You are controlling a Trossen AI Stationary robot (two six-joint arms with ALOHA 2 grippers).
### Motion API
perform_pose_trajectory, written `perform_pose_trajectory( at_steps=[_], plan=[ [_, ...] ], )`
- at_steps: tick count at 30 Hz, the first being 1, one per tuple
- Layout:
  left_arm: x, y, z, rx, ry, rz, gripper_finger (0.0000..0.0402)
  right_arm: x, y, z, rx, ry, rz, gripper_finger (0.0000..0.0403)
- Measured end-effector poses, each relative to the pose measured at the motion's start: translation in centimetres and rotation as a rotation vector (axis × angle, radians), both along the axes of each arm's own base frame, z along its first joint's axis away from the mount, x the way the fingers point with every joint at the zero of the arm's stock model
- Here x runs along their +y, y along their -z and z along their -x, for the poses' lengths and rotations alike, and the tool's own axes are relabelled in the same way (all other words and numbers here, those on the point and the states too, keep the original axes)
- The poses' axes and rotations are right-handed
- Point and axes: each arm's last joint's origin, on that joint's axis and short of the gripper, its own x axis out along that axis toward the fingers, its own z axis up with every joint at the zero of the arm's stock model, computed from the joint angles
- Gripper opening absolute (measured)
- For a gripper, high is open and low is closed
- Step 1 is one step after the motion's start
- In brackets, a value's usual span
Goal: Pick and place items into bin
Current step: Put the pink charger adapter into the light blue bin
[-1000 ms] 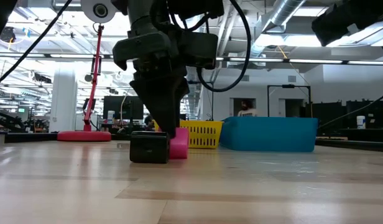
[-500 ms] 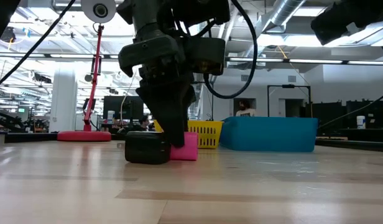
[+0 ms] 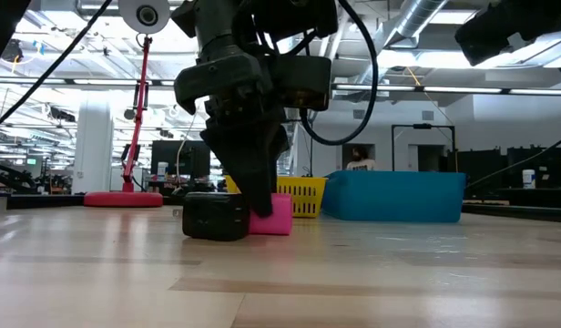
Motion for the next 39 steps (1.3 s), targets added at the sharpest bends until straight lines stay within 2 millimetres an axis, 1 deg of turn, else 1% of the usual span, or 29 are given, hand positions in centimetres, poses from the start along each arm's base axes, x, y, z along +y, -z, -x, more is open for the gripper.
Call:
perform_pose_trajectory(
  at_steps=[6,9,13,15,17,22,26,31,39],
  plan=[
    [-0.2,-0.6,-0.6,-0.036,0.016,-0.032,0.0143,0.0,0.0,0.0,0.000,0.000,0.000,0.0108],
    [-0.5,-1.4,-1.1,-0.060,0.035,-0.071,0.0142,0.0,0.0,0.0,0.000,0.000,0.000,0.0108],
    [-0.6,-2.4,-1.4,-0.043,0.058,-0.159,0.0147,0.0,0.0,0.0,0.000,0.000,0.000,0.0108],
    [-0.7,-3.2,-1.7,-0.050,0.059,-0.197,0.0146,0.0,0.0,0.0,0.001,0.000,0.000,0.0108],
    [-0.6,-4.0,-1.7,-0.042,0.054,-0.223,0.0143,0.0,0.0,0.0,0.001,0.000,0.000,0.0108],
    [-0.6,-4.8,-1.7,-0.027,0.054,-0.253,0.0142,0.0,0.0,0.0,0.001,0.000,0.000,0.0108],
    [-0.3,-5.5,-1.5,0.004,0.065,-0.334,0.0144,0.0,0.0,0.0,0.001,0.000,0.001,0.0108],
    [0.8,-6.7,-1.3,0.050,0.067,-0.456,0.0142,0.0,0.0,0.0,0.001,0.000,0.001,0.0108],
    [4.3,-8.8,-2.2,0.050,0.041,-0.576,0.0142,0.0,0.0,0.0,0.000,-0.003,0.007,0.0108]
  ],
)
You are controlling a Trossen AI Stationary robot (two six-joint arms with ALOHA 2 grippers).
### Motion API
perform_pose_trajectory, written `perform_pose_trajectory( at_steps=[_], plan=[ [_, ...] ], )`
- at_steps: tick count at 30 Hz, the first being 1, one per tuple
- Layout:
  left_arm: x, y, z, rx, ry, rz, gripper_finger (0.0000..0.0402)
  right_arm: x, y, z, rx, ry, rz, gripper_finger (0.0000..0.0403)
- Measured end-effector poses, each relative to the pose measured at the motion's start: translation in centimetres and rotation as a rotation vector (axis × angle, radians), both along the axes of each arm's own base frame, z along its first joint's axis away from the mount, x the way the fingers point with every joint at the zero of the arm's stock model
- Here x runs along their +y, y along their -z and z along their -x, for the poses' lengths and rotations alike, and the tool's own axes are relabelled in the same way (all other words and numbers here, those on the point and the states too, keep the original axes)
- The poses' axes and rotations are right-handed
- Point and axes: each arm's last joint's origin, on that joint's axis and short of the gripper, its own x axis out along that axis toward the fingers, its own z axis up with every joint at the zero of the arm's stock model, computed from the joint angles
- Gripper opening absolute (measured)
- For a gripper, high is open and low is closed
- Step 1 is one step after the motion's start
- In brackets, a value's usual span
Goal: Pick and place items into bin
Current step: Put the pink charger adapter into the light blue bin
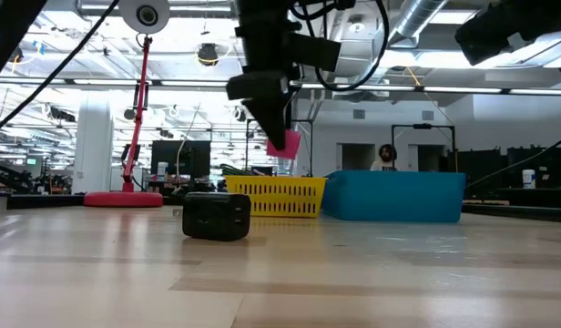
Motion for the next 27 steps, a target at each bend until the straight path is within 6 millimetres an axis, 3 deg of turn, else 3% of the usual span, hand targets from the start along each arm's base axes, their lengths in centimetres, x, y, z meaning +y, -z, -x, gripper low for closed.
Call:
perform_pose_trajectory(
  at_steps=[8,19,27],
  plan=[
    [5.0,-1.6,-0.7,-0.004,-0.029,-0.099,0.0144,0.0,0.0,0.0,0.003,0.000,0.002,0.0108],
    [14.2,-2.1,-0.2,0.025,-0.100,-0.129,0.0144,0.0,0.3,0.1,0.036,-0.001,0.012,0.0108],
    [17.7,-2.2,0.1,-0.029,-0.106,-0.069,0.0148,-0.1,0.5,0.2,0.052,0.000,0.014,0.0108]
  ],
)
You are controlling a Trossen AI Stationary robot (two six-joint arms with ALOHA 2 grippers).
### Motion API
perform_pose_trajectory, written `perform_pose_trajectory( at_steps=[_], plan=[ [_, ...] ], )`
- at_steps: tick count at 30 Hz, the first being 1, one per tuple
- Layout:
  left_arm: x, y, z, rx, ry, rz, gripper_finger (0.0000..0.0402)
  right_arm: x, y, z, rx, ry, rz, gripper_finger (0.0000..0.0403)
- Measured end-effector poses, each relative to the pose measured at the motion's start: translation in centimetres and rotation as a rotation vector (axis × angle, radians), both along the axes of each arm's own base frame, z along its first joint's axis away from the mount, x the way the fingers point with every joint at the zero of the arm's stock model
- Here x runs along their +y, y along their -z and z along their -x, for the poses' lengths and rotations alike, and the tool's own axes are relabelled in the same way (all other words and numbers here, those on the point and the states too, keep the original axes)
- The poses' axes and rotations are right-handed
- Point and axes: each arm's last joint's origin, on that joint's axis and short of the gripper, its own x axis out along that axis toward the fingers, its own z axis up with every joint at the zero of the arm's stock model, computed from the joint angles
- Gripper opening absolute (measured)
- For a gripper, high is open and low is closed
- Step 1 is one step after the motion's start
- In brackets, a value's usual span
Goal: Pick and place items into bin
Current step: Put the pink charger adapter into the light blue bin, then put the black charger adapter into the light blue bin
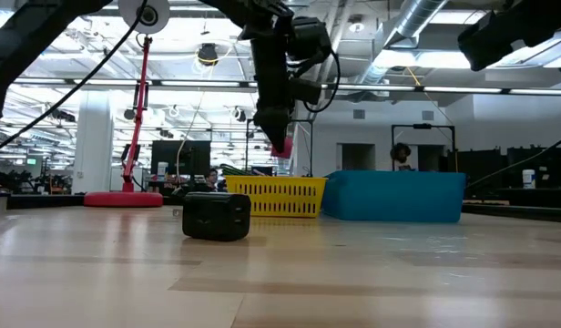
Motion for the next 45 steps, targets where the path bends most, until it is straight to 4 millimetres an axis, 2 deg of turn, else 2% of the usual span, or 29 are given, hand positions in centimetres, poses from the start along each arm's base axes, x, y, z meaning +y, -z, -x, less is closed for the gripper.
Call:
perform_pose_trajectory(
  at_steps=[5,22,32,38,45],
  plan=[
    [0.5,-0.1,0.0,-0.019,-0.008,-0.003,0.0149,0.0,0.0,0.0,0.000,0.000,0.000,0.0108],
    [0.4,0.0,-0.1,-0.035,0.028,0.065,0.0150,0.0,0.0,0.0,0.000,0.000,0.000,0.0108],
    [0.5,-0.1,-0.2,-0.036,0.041,0.048,0.0197,0.0,0.0,0.0,0.002,0.000,0.000,0.0108],
    [0.6,-0.1,-0.1,-0.040,0.006,0.030,0.0207,0.0,0.0,0.0,0.002,0.000,0.000,0.0108],
    [-1.8,0.5,1.4,0.165,-0.028,0.064,0.0208,0.0,0.0,0.0,0.003,0.000,0.000,0.0108]
  ],
)
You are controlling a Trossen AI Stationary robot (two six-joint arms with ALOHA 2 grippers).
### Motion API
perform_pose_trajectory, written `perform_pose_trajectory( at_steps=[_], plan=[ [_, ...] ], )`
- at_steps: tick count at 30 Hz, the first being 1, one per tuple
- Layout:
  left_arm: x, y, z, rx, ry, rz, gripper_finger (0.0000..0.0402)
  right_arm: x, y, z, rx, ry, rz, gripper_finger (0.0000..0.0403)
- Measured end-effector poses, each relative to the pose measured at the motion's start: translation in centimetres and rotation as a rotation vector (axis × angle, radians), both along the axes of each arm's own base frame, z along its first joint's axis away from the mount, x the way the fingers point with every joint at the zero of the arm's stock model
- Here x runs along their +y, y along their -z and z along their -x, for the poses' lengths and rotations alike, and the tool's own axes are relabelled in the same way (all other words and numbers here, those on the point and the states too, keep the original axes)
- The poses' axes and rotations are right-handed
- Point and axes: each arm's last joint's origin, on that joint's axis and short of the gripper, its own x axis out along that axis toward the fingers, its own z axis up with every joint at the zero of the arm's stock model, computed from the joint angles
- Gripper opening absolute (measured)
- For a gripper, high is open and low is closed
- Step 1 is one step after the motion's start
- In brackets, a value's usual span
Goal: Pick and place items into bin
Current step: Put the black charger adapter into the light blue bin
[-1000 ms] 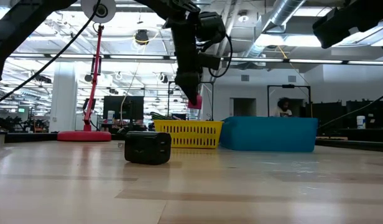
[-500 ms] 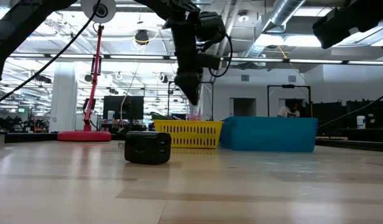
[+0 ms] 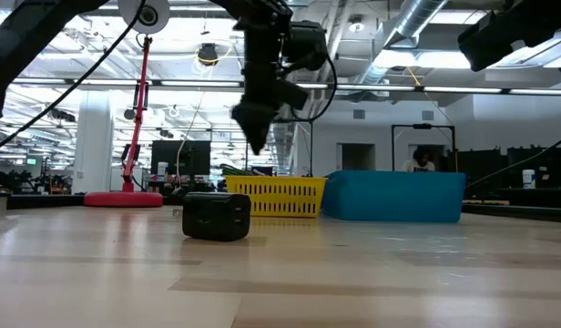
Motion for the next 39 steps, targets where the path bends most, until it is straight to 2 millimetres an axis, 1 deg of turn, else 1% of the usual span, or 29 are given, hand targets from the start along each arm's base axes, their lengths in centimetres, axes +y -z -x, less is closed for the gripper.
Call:
perform_pose_trajectory(
  at_steps=[2,4,7,9,15,22,29,33,39],
  plan=[
    [-1.1,0.1,0.4,0.037,-0.021,0.048,0.0208,0.0,0.0,0.0,0.000,0.000,0.000,0.0108],
    [-2.4,0.2,0.4,0.036,-0.047,0.106,0.0208,0.0,0.0,0.0,0.000,0.000,0.000,0.0108],
    [-4.8,0.3,0.4,0.045,-0.052,0.196,0.0208,0.0,0.0,0.0,0.000,0.000,0.000,0.0108],
    [-6.6,0.3,0.3,0.063,-0.022,0.233,0.0208,0.0,0.0,0.0,0.000,0.000,0.000,0.0108],
    [-12.3,0.4,0.0,0.065,0.098,0.246,0.0208,0.0,0.0,0.0,0.004,0.000,0.001,0.0108],
    [-17.4,0.5,0.2,0.036,0.165,0.261,0.0208,0.0,0.0,0.0,0.004,0.000,0.000,0.0108],
    [-20.9,0.4,0.1,-0.050,0.181,0.301,0.0208,0.0,0.0,0.0,0.004,0.001,0.000,0.0108],
    [-22.0,0.4,0.0,-0.103,0.153,0.316,0.0208,0.0,0.0,0.0,0.004,0.000,0.000,0.0108],
    [-23.1,0.4,0.2,-0.112,0.137,0.346,0.0208,0.0,0.0,0.0,0.004,0.000,0.000,0.0108]
  ],
)
